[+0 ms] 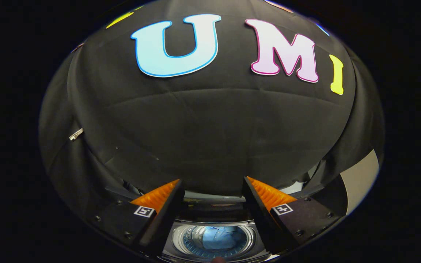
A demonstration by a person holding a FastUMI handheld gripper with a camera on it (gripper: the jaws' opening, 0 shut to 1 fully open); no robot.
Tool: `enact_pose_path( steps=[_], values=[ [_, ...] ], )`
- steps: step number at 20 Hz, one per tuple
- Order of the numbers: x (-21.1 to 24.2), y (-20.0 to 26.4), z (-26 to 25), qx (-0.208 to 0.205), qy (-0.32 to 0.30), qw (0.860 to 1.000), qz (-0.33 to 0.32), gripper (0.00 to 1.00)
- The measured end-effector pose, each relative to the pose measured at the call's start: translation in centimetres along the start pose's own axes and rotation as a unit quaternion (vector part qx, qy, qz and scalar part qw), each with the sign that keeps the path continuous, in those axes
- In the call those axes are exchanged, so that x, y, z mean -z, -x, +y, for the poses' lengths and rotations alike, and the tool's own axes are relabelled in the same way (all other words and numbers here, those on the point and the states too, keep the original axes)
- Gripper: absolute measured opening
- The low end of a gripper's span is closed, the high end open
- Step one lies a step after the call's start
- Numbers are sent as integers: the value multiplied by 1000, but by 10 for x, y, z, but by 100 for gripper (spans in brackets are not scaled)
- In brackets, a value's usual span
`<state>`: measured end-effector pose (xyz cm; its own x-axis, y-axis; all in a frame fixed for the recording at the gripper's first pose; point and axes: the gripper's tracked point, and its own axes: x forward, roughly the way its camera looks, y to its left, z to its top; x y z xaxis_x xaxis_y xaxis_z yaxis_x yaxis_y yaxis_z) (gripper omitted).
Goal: Put the clothes into the washing machine and then close the washing machine lid.
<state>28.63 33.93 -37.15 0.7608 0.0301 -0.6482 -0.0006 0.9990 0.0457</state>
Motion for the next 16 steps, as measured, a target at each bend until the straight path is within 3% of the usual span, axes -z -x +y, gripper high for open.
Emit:
enact_pose_path(
  steps=[16],
  values=[
    [47,53,0,-9,5,1000,-23,100]
  ],
)
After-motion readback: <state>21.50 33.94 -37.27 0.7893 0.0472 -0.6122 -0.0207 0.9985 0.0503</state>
